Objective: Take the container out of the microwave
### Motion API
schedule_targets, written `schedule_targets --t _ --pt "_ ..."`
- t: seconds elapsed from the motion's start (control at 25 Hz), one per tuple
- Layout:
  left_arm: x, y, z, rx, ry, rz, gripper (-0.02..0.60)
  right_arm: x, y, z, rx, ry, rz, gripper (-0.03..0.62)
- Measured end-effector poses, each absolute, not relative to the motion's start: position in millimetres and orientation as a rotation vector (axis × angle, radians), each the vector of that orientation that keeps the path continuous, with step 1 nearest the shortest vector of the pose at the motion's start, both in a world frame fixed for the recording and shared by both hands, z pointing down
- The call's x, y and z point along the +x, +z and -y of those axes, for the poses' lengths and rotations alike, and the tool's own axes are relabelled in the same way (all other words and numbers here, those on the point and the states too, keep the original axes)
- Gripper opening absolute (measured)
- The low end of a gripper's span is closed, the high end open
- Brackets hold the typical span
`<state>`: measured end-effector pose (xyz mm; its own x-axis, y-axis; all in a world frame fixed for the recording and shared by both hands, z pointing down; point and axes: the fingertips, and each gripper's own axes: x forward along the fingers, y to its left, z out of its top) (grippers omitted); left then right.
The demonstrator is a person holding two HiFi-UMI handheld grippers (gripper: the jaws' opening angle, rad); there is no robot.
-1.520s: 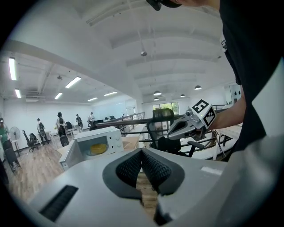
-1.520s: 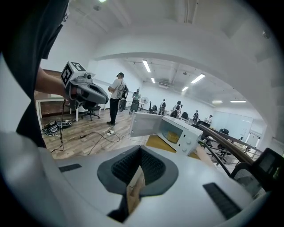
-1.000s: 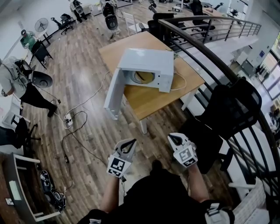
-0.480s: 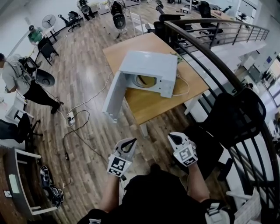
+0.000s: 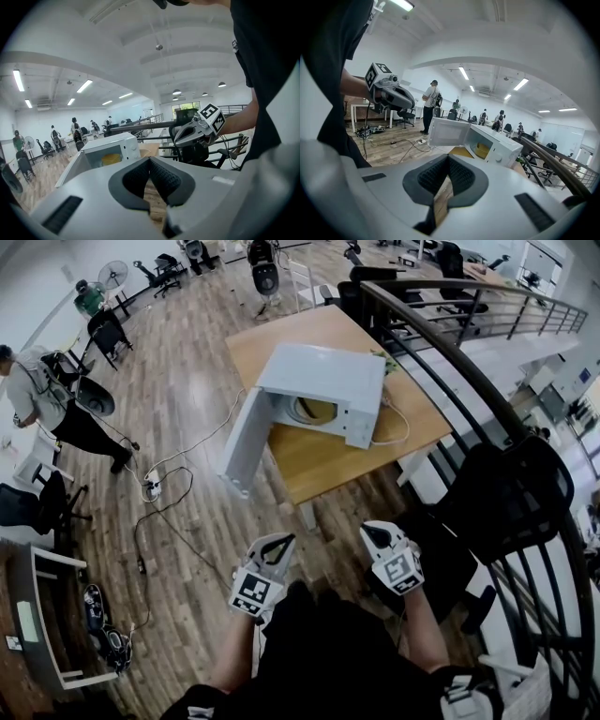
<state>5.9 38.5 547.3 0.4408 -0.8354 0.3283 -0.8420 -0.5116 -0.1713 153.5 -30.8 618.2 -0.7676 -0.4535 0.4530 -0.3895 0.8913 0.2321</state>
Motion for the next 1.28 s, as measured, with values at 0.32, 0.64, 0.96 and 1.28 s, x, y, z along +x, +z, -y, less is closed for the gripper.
schedule_targets --t 0.32,0.64,0.96,1.28 --pt "14.4 555.9 -22.6 2.671 0.569 1.513 0.002 159.9 619.4 34.2 0.594 -0.227 2.524 -0.002" --pt "16.7 564.1 2.8 2.707 0.565 1.449 0.002 167.2 623.5 54.5 0.662 -0.207 2.49 -0.002" --pt "-4.8 562.9 36.6 2.719 0.561 1.416 0.002 148.9 632.0 79.9 0.716 -0.149 2.488 -0.002" --pt "-40.3 561.0 82.4 2.724 0.548 1.388 0.002 109.3 620.6 123.2 0.718 -0.168 2.47 -0.002"
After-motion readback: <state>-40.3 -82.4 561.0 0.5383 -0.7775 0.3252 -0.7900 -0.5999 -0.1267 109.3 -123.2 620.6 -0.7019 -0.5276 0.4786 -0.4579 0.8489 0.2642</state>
